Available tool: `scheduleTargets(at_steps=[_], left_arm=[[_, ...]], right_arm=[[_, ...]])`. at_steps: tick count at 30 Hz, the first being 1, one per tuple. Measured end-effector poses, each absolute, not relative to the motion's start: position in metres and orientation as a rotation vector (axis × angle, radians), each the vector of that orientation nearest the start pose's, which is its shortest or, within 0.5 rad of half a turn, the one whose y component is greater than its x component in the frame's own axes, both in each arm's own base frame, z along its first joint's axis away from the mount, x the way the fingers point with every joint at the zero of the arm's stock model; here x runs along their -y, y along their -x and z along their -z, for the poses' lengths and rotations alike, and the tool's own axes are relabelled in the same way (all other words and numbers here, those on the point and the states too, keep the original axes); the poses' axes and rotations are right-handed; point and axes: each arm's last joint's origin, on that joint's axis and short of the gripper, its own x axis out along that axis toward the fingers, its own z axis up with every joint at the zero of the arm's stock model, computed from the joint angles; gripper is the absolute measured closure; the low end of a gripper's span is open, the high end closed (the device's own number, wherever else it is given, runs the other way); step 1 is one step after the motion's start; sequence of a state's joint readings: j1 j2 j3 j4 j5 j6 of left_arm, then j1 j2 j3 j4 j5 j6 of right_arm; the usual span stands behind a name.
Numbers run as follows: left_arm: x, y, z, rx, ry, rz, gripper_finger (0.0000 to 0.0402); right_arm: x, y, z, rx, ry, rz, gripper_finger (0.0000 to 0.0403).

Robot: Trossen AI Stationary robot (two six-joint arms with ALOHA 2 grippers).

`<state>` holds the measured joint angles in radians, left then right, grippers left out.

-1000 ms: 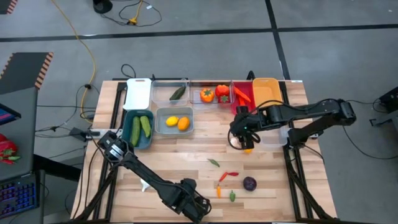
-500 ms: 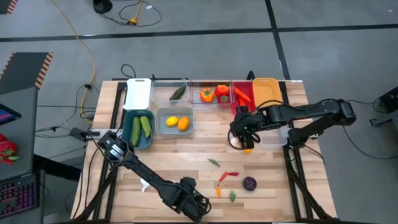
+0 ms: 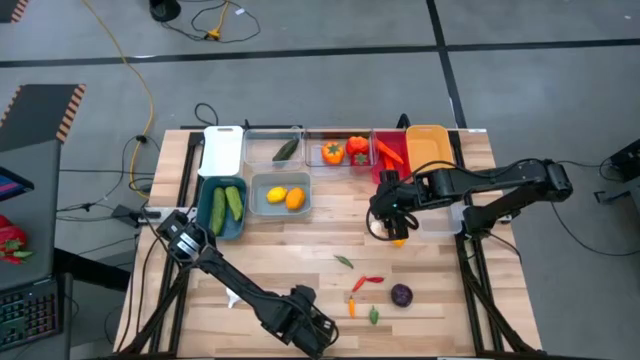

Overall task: Sort produce into baskets
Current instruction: Put the lime into the white bin

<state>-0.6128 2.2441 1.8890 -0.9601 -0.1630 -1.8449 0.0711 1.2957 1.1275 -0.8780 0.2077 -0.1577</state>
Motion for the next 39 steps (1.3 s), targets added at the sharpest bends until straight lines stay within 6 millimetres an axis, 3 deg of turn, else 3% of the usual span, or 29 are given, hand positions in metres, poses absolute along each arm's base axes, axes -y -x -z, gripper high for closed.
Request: scheduleTargets(at_steps=[4,34,39], left_arm=[[0.261,-0.378,-0.180,-1.102,1.084,-0.763,0.0150],[0.260,-0.379,-0.181,-1.128,0.962,-0.682,0.0150],[0.262,-0.385,-0.171,-1.133,0.972,-0.665,0.0150]], right_arm=[[-0.012,-0.248,-0.293,-1.047,0.289,0.042,0.0132],[-0.012,-0.248,-0.293,-1.047,0.288,0.042,0.0132],[-0.012,-0.248,-0.293,-1.047,0.288,0.042,0.0132]])
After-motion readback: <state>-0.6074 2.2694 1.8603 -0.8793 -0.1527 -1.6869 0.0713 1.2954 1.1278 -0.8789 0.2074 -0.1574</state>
